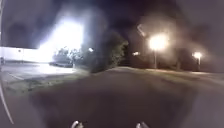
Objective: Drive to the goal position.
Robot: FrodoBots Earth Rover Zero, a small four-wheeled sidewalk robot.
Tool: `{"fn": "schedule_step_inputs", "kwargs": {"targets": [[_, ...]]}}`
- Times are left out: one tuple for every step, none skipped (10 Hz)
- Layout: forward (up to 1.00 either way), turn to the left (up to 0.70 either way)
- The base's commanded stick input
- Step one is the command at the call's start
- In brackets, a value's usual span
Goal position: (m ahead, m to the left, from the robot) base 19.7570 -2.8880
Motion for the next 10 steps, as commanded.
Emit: {"fn": "schedule_step_inputs", "kwargs": {"targets": [[0.50, 0.00], [0.50, 0.00], [0.50, 0.00], [0.50, 0.00], [0.50, 0.00], [0.50, 0.00], [0.50, 0.00], [0.50, 0.00], [0.50, 0.00], [0.50, 0.00]]}}
